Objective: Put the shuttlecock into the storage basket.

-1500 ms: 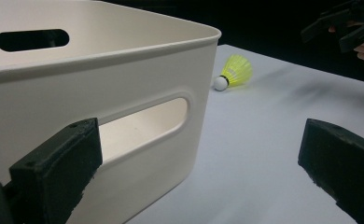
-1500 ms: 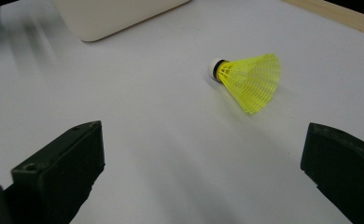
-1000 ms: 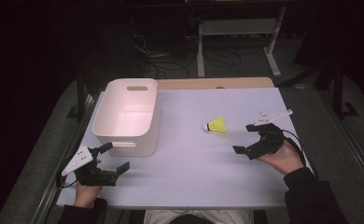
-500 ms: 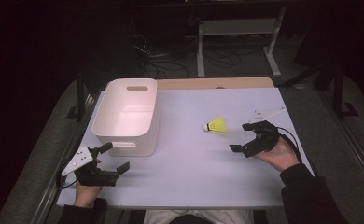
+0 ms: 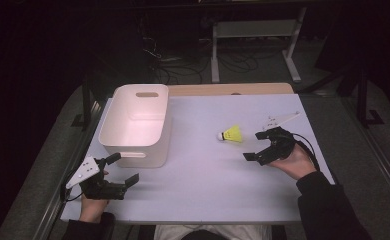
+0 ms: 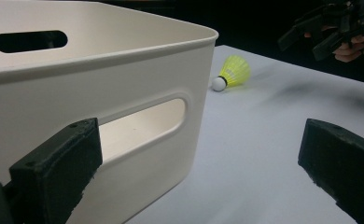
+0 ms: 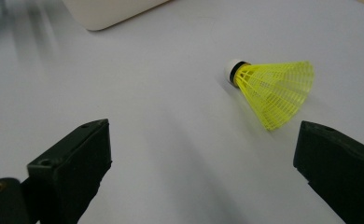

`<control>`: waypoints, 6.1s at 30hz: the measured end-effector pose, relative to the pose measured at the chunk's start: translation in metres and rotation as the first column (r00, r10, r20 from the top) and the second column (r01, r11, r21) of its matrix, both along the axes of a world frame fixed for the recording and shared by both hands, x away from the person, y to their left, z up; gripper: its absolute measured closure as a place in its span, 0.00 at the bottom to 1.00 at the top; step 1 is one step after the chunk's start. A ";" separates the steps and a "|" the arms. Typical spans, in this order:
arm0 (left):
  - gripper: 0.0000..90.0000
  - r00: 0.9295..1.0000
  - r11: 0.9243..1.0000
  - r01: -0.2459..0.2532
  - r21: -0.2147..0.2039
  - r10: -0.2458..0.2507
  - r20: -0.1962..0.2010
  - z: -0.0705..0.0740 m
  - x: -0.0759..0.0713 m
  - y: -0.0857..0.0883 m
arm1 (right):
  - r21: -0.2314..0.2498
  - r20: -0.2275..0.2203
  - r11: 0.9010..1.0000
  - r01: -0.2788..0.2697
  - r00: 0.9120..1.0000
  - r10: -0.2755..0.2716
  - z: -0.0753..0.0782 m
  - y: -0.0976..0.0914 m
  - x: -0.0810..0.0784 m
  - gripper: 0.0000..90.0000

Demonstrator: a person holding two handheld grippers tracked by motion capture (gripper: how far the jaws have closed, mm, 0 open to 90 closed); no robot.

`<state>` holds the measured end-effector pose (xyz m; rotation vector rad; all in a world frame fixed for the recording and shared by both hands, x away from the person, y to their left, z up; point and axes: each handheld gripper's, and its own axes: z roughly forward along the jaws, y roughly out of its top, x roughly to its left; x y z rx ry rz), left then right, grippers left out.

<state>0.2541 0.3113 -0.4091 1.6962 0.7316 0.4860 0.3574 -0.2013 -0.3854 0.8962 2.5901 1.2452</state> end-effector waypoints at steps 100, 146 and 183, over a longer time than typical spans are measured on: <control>0.00 1.000 1.000 0.008 -0.004 -0.008 -0.001 0.000 0.000 0.000 | -0.171 -0.134 0.985 0.020 0.990 -0.043 -0.048 0.023 0.069 0.99; 0.00 1.000 1.000 0.017 -0.006 -0.017 -0.005 0.000 0.000 -0.001 | -0.152 -0.151 0.986 0.062 0.985 -0.085 -0.048 0.028 0.120 0.99; 0.00 1.000 1.000 0.023 -0.009 -0.023 -0.002 0.000 -0.001 0.000 | -0.126 -0.178 0.990 0.062 0.980 -0.084 -0.050 0.051 0.159 0.99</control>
